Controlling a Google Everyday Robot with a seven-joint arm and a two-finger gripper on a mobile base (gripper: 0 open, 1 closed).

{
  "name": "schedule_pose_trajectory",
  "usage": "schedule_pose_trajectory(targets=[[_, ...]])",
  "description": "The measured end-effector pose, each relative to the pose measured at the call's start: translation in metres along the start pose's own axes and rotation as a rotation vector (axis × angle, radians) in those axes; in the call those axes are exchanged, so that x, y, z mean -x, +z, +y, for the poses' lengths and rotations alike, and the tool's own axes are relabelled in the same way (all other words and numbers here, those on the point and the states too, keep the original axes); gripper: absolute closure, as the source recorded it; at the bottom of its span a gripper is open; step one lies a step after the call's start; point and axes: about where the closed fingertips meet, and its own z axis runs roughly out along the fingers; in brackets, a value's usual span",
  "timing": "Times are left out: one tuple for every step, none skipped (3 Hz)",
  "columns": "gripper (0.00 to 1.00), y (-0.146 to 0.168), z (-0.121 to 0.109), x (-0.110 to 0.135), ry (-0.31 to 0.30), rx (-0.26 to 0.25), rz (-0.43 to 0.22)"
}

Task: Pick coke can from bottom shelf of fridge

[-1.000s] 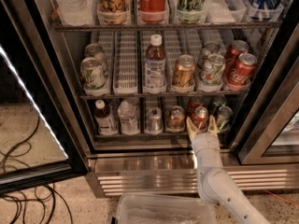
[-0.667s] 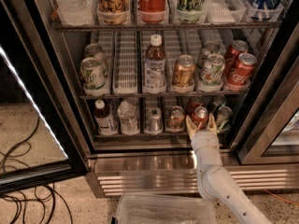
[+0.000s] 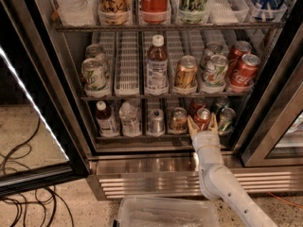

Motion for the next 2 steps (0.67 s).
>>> schedule_pose_trajectory(targets=[[0.50,0.0009,0.0005,-0.0008,0.000,0.001,0.001],[0.73,0.0009,0.0005,-0.0007,0.000,0.001,0.001]])
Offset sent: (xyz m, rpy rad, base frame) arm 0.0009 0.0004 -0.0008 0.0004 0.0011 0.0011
